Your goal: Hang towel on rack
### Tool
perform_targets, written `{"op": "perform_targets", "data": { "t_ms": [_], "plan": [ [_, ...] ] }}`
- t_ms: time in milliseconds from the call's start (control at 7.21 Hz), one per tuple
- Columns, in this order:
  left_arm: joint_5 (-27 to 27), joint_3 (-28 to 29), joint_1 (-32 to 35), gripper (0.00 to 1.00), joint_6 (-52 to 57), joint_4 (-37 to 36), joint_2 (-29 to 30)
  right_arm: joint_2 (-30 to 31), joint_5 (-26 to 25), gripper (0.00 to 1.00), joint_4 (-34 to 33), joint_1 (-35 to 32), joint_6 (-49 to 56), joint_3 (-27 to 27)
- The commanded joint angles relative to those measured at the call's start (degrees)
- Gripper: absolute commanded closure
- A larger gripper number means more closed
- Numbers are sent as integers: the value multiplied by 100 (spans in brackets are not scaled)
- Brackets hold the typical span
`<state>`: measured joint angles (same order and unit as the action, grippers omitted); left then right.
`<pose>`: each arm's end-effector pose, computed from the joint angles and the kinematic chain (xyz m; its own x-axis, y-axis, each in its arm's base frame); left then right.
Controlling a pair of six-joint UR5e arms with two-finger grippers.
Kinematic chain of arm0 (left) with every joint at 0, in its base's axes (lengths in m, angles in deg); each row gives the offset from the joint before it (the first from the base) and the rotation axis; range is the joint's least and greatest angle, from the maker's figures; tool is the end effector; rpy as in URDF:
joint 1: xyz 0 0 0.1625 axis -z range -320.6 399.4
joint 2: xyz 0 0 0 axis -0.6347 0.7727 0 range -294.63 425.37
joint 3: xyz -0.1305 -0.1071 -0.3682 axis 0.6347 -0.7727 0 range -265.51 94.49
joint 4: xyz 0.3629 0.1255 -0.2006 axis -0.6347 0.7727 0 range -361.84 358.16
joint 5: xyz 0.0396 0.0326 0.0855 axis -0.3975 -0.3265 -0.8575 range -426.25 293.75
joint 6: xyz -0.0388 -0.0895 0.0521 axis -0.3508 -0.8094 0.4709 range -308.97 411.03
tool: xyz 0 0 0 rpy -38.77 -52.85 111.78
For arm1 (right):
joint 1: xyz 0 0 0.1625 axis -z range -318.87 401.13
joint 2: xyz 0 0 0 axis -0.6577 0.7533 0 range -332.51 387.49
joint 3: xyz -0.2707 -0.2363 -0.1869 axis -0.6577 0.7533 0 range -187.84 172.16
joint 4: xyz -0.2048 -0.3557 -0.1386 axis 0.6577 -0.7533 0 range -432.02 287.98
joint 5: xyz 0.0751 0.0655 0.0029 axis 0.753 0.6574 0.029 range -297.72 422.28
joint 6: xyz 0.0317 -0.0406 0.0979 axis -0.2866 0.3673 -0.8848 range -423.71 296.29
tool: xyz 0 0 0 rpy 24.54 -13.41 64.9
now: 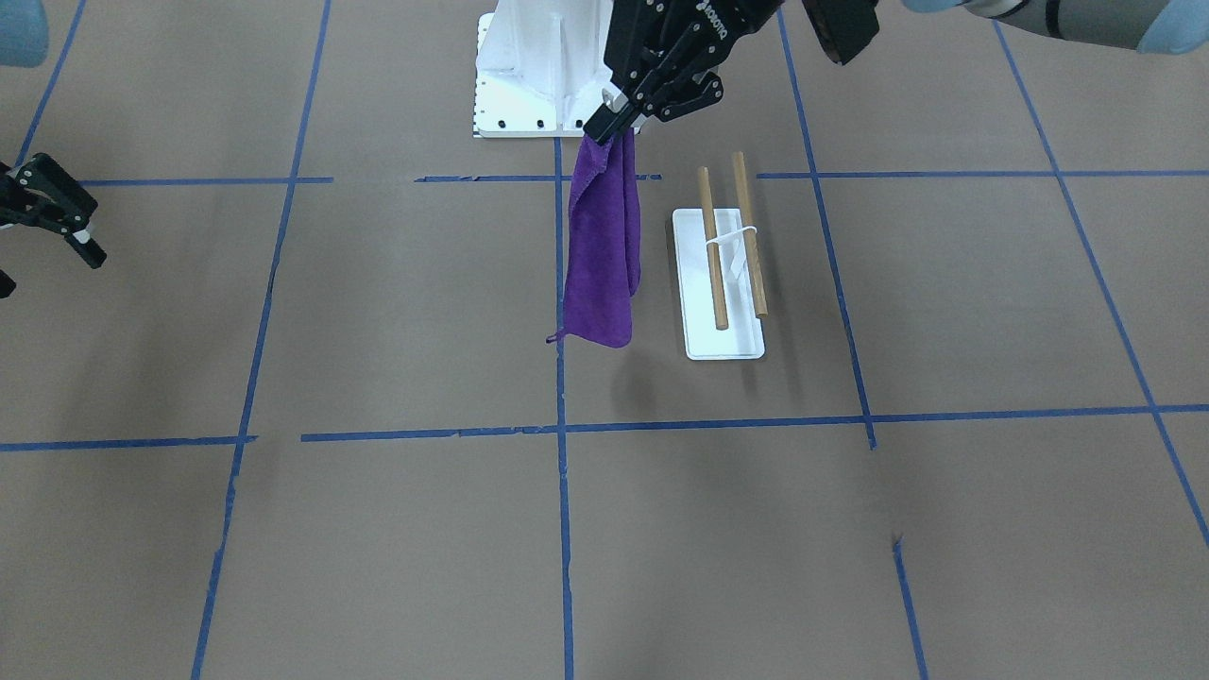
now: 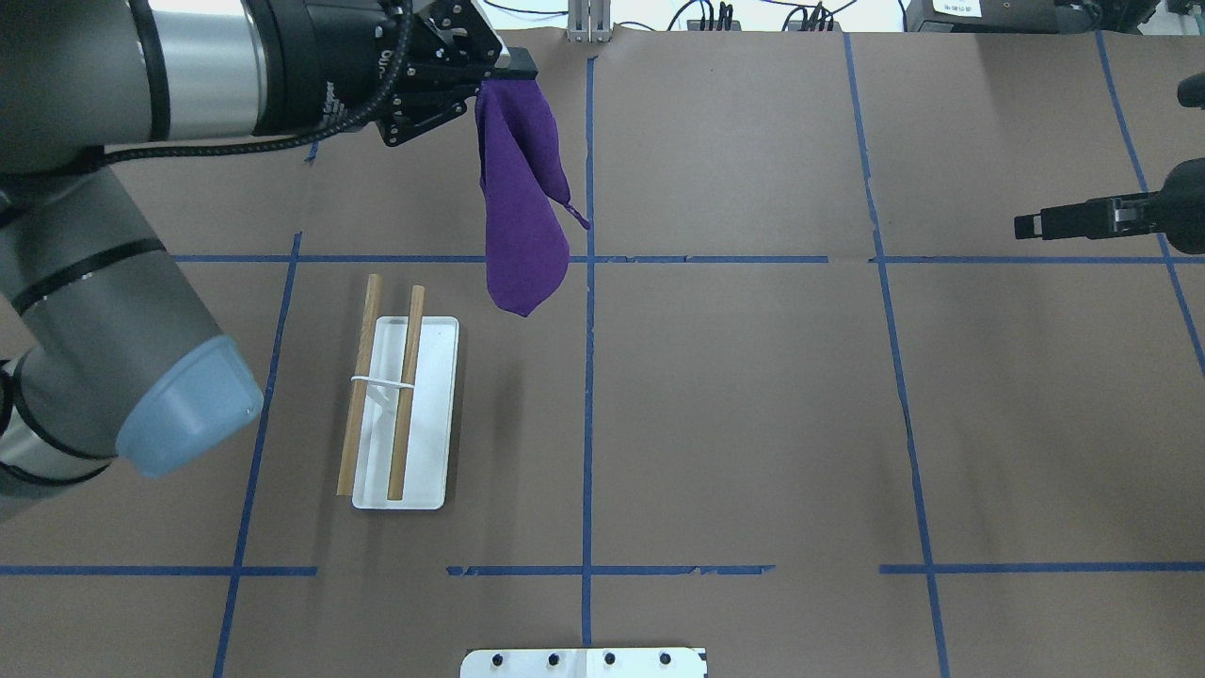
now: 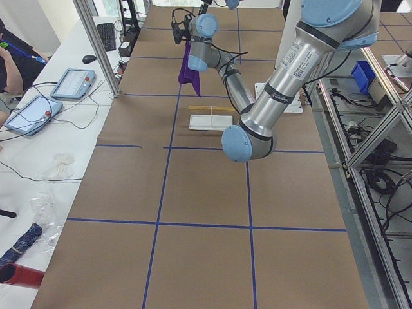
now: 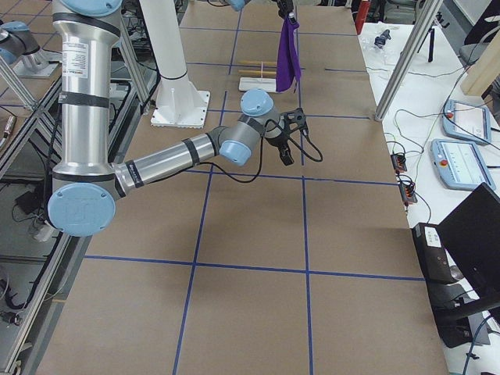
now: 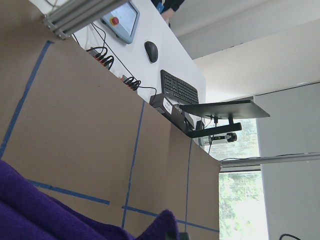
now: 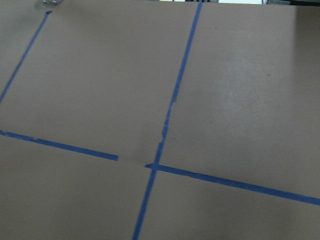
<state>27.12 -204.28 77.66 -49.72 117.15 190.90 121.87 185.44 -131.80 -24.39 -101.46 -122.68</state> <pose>0.3288 -0.4207 0.0148 -0.1511 -0.1181 -0.9814 0.5536 0.8125 -0.1830 -0.1369 -0.4761 0.4038 0.6246 -0.2256 0.7477 -0.1514 0.9042 0.3993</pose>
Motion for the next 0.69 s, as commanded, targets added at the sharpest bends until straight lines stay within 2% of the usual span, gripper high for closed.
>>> {"op": "perform_targets", "data": {
  "t_ms": [0, 277, 416, 555],
  "plan": [
    [-1248, -601, -792, 100, 82, -1477, 7, 10, 14, 0, -1643, -451, 1450, -21],
    [-2080, -1103, -1440, 100, 82, -2857, -11, 18, 120, 0, -3085, -864, 2591, -12],
    [-2390, -1270, -1644, 100, 82, -3290, -46, 79, 120, 0, -3605, -1171, 3476, 40],
    [-2419, -1446, -1655, 100, 74, -3538, -229, 88, 242, 0, -3871, -1470, 3938, 145]
  ]
}}
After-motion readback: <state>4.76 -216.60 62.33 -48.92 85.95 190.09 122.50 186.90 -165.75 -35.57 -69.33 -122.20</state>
